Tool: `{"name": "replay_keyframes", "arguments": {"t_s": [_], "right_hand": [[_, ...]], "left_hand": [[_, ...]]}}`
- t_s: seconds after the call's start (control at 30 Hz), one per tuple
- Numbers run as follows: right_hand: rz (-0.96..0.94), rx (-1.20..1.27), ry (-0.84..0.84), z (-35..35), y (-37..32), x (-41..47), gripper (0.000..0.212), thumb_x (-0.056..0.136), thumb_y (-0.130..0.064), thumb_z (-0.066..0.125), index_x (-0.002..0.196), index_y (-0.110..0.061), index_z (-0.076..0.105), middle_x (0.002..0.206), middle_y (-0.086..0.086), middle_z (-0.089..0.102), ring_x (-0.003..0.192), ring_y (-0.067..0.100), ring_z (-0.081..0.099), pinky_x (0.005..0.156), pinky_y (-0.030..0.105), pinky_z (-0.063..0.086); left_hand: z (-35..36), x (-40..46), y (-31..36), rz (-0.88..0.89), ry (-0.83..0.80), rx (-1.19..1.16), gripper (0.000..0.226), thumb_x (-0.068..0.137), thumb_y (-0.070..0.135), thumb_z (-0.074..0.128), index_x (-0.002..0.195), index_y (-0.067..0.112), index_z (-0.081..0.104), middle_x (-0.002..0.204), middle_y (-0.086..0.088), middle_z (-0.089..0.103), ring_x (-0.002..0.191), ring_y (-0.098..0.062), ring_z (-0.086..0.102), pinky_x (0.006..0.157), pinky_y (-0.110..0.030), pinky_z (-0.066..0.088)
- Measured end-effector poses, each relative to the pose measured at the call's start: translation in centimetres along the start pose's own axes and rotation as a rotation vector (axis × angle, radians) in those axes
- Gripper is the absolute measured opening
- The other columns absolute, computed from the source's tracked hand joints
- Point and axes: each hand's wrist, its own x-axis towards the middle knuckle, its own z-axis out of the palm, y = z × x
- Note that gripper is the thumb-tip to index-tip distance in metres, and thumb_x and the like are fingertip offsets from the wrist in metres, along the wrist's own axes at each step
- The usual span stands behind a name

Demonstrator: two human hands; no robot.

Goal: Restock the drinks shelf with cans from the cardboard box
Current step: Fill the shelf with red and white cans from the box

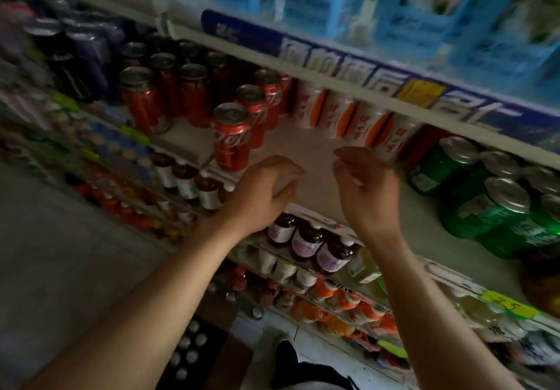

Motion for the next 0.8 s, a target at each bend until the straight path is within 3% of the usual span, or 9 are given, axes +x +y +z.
{"name": "replay_keyframes", "arguments": {"t_s": [0.07, 0.17, 0.23, 0.33, 0.43, 0.53, 0.6, 0.67, 0.8], "right_hand": [[-0.157, 0.178, -0.075, 0.9, -2.7, -3.7, 0.010, 0.094, -0.014, 0.062, 0.098, -0.014, 0.071, 0.092, -0.006, 0.073, 0.086, 0.008, 0.070, 0.074, 0.025, 0.054], [-0.251, 0.253, -0.471, 5.9, -2.8, -8.7, 0.006, 0.093, -0.009, 0.065, 0.091, -0.010, 0.071, 0.079, -0.006, 0.072, 0.071, 0.006, 0.069, 0.062, 0.023, 0.053], [-0.175, 0.223, -0.764, 11.0, -0.4, -12.1, 0.006, 0.093, -0.012, 0.065, 0.089, -0.013, 0.070, 0.075, -0.002, 0.072, 0.064, 0.006, 0.068, 0.059, 0.026, 0.055], [-0.057, 0.080, -1.092, 19.4, 5.6, -17.1, 0.007, 0.091, -0.016, 0.065, 0.096, -0.014, 0.070, 0.082, -0.002, 0.071, 0.071, 0.006, 0.066, 0.070, 0.025, 0.057], [0.003, -0.117, -1.387, 27.9, 12.6, -23.2, 0.013, 0.090, -0.011, 0.064, 0.102, -0.010, 0.070, 0.084, -0.002, 0.065, 0.072, 0.006, 0.056, 0.069, 0.006, 0.046], [0.051, -0.188, -1.495, 36.7, 20.6, -29.6, 0.020, 0.084, 0.009, 0.063, 0.103, 0.003, 0.068, 0.092, 0.021, 0.069, 0.071, 0.005, 0.056, 0.068, 0.011, 0.042], [0.068, -0.299, -1.603, 41.2, 25.0, -32.3, 0.024, 0.083, 0.002, 0.064, 0.107, 0.003, 0.065, 0.095, 0.017, 0.066, 0.078, 0.007, 0.058, 0.075, 0.022, 0.047], [0.020, -0.361, -1.594, 46.8, 30.6, -35.9, 0.025, 0.075, -0.007, 0.072, 0.099, -0.001, 0.067, 0.086, 0.008, 0.062, 0.084, 0.026, 0.062, 0.084, 0.038, 0.053], [0.075, -0.531, -1.593, 55.8, 38.0, -41.2, 0.033, 0.078, -0.011, 0.078, 0.108, -0.003, 0.066, 0.098, 0.014, 0.066, 0.101, 0.032, 0.064, 0.076, 0.023, 0.040]], "left_hand": [[-1.2, -4.2, -1.4, -0.034, 0.217, -0.013, 0.013, 0.091, 0.010, 0.062, 0.101, 0.012, 0.071, 0.096, 0.005, 0.067, 0.089, -0.004, 0.063, 0.078, -0.013, 0.048], [-1.4, -12.9, -6.2, -0.286, 0.344, -0.015, 0.011, 0.092, 0.016, 0.063, 0.099, 0.011, 0.070, 0.086, 0.000, 0.070, 0.077, -0.008, 0.065, 0.066, -0.018, 0.052], [-0.2, -19.0, -10.3, -0.551, 0.320, 0.022, 0.013, 0.090, 0.020, 0.066, 0.102, 0.013, 0.068, 0.081, 0.001, 0.070, 0.071, -0.006, 0.063, 0.064, -0.017, 0.051], [3.4, -28.2, -16.0, -0.988, 0.245, -0.014, 0.019, 0.087, 0.026, 0.066, 0.103, 0.017, 0.067, 0.078, 0.002, 0.067, 0.069, -0.013, 0.061, 0.068, -0.027, 0.051], [9.2, -37.3, -21.6, -1.229, 0.190, -0.032, 0.040, 0.083, 0.044, 0.049, 0.093, 0.010, 0.069, 0.081, -0.007, 0.068, 0.074, -0.023, 0.062, 0.070, -0.030, 0.045], [15.0, -44.7, -26.7, -1.472, 0.099, -0.124, 0.039, 0.085, 0.043, 0.054, 0.102, 0.011, 0.069, 0.096, -0.010, 0.070, 0.094, -0.029, 0.066, 0.081, -0.034, 0.049], [18.1, -48.1, -29.1, -1.534, 0.071, -0.150, 0.037, 0.085, 0.040, 0.061, 0.112, 0.016, 0.066, 0.102, -0.006, 0.070, 0.102, -0.024, 0.064, 0.085, -0.027, 0.043], [21.4, -52.0, -32.8, -1.550, 0.062, -0.162, 0.033, 0.087, 0.034, 0.066, 0.115, 0.018, 0.064, 0.102, -0.002, 0.069, 0.103, -0.020, 0.064, 0.085, -0.026, 0.043], [25.3, -56.8, -40.5, -1.552, 0.116, -0.177, 0.030, 0.089, 0.027, 0.064, 0.117, 0.018, 0.063, 0.103, 0.000, 0.067, 0.098, -0.018, 0.063, 0.090, -0.032, 0.049]]}}
